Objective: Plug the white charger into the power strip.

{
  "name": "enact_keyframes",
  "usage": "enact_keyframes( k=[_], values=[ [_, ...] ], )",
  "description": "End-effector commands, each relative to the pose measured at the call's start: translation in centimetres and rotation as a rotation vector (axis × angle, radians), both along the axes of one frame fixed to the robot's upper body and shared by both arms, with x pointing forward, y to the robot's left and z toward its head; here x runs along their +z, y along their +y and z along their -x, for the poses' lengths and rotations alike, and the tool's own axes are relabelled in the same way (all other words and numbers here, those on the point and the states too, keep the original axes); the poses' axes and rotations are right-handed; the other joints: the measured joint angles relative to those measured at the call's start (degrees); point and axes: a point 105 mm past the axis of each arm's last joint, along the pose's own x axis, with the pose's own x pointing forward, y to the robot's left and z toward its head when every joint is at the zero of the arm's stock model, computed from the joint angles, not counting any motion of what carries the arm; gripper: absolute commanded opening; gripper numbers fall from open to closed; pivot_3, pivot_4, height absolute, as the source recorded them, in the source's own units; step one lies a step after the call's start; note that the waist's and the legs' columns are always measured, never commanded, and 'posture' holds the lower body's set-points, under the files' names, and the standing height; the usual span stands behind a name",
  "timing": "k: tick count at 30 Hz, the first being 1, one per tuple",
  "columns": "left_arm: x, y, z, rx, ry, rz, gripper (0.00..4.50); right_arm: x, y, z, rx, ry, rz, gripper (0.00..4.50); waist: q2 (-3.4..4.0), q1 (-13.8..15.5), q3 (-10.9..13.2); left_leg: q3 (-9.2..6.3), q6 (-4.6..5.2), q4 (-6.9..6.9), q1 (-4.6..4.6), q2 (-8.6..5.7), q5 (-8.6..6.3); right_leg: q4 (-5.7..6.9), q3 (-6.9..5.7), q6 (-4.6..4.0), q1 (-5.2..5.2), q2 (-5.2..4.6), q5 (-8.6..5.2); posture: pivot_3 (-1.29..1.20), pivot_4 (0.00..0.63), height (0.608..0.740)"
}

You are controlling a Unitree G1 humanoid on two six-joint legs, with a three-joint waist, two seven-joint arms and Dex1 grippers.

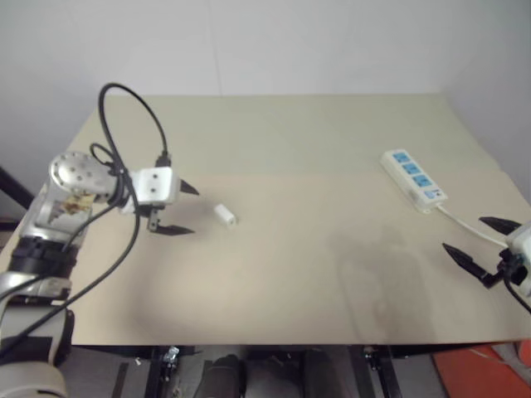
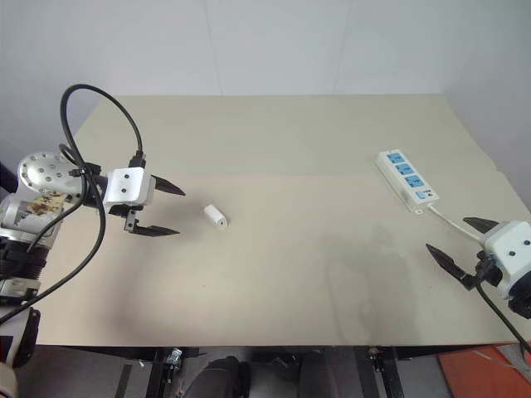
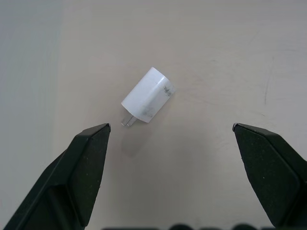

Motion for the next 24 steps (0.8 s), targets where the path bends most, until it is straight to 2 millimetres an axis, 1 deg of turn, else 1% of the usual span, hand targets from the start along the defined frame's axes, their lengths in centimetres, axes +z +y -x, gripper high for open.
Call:
enact_keyframes(
  k=[1, 20, 22, 24],
  values=[
    [1.1, -0.1, -0.1, -0.009, -0.046, 0.016, 4.47, 1.3, -0.4, 0.2, -0.003, -0.041, -0.017, 4.50, 0.00, 0.0, 0.0, -0.01, 0.00, 0.00, 0.00, 0.00, 0.00, 0.00, 0.00, 0.00, 0.00, 0.00, 0.00, 0.00, 0.150, 0.740],
    [1.2, -0.3, -0.2, -0.009, -0.053, 0.018, 4.47, 0.8, -0.5, 0.1, -0.027, -0.038, -0.008, 4.50, 0.00, 0.0, 0.0, -0.21, 0.00, 0.01, 0.00, 0.00, 0.00, 0.00, 0.00, 0.00, 0.00, 0.00, 0.00, 0.00, 0.150, 0.740],
    [1.1, -0.3, -0.2, -0.008, -0.053, 0.018, 4.47, 0.8, -0.8, -0.4, -0.054, -0.048, 0.027, 4.50, 0.00, 0.0, 0.0, -0.21, 0.00, 0.01, 0.00, -0.01, 0.00, 0.01, 0.00, 0.00, 0.00, 0.00, 0.00, 0.00, 0.150, 0.740],
    [1.1, -0.3, -0.2, -0.007, -0.052, 0.020, 4.47, 0.7, -1.4, -1.5, -0.086, -0.042, 0.047, 4.50, -0.03, -0.2, 0.0, -0.20, 0.00, 0.02, 0.01, -0.01, 0.00, 0.01, 0.01, 0.01, 0.01, 0.00, 0.00, 0.00, 0.150, 0.740]
  ],
)
